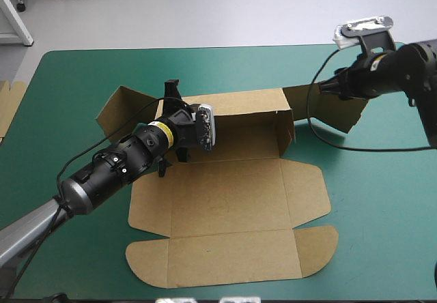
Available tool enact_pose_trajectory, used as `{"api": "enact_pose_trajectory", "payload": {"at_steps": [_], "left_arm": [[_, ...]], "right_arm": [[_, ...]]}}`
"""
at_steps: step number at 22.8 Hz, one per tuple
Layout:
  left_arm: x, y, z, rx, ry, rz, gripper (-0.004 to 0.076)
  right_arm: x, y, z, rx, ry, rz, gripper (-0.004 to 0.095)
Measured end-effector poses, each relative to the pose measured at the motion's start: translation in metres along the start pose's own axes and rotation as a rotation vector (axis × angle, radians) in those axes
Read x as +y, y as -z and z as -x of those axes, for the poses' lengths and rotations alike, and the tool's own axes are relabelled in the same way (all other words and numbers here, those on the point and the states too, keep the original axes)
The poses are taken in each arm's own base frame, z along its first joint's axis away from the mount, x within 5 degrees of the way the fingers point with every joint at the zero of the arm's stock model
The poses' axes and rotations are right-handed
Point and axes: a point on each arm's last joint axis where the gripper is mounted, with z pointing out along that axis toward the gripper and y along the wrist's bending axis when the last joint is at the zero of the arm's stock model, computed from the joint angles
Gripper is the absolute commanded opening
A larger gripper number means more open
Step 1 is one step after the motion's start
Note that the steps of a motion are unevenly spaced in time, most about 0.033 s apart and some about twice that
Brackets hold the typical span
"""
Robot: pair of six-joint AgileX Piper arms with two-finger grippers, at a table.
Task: Fold the box
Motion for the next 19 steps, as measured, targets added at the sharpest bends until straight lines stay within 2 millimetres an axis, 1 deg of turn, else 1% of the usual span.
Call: {"api": "enact_pose_trajectory", "payload": {"at_steps": [1,2,3,4,5,6,7,8,10,12,14,17,19], "left_arm": [[-0.001,0.001,-0.003,0.031,-0.009,-0.010,-0.0011],[-0.001,0.001,-0.004,0.053,-0.026,-0.016,-0.0011],[-0.001,0.001,-0.005,0.063,-0.033,-0.018,-0.0011],[-0.001,0.002,-0.006,0.079,-0.033,-0.024,-0.0011],[-0.002,0.002,-0.006,0.084,-0.026,-0.027,-0.0011],[-0.001,0.002,-0.005,0.089,-0.015,-0.029,-0.0011],[-0.002,0.002,-0.006,0.091,-0.013,-0.031,-0.0011],[-0.002,0.003,-0.006,0.095,-0.012,-0.032,-0.0011],[-0.002,0.003,-0.006,0.099,-0.013,-0.034,-0.0011],[-0.002,0.002,-0.007,0.102,-0.012,-0.037,-0.0011],[-0.003,0.000,-0.007,0.105,-0.014,-0.041,-0.0011],[-0.004,-0.004,-0.007,0.107,-0.028,-0.043,-0.0011],[-0.005,-0.006,-0.007,0.111,-0.036,-0.047,-0.0011]], "right_arm": [[0.000,-0.009,0.011,-0.005,0.000,0.011,0.0418],[0.000,-0.024,0.021,0.005,0.002,0.011,0.0418],[0.000,-0.032,0.026,0.008,0.003,0.011,0.0418],[-0.001,-0.045,0.036,0.011,0.003,0.012,0.0418],[-0.001,-0.053,0.041,0.012,0.003,0.012,0.0418],[-0.001,-0.064,0.049,0.008,0.003,0.011,0.0416],[-0.001,-0.071,0.053,0.009,0.001,0.018,0.0416],[-0.001,-0.082,0.058,0.010,-0.004,0.024,0.0415],[-0.009,-0.100,0.065,0.014,-0.042,0.049,0.0413],[-0.019,-0.113,0.067,0.018,-0.086,0.075,0.0413],[-0.031,-0.127,0.068,0.029,-0.130,0.095,0.0387],[-0.047,-0.150,0.064,0.057,-0.182,0.116,0.0290],[-0.054,-0.165,0.061,0.080,-0.192,0.121,0.0222]]}}
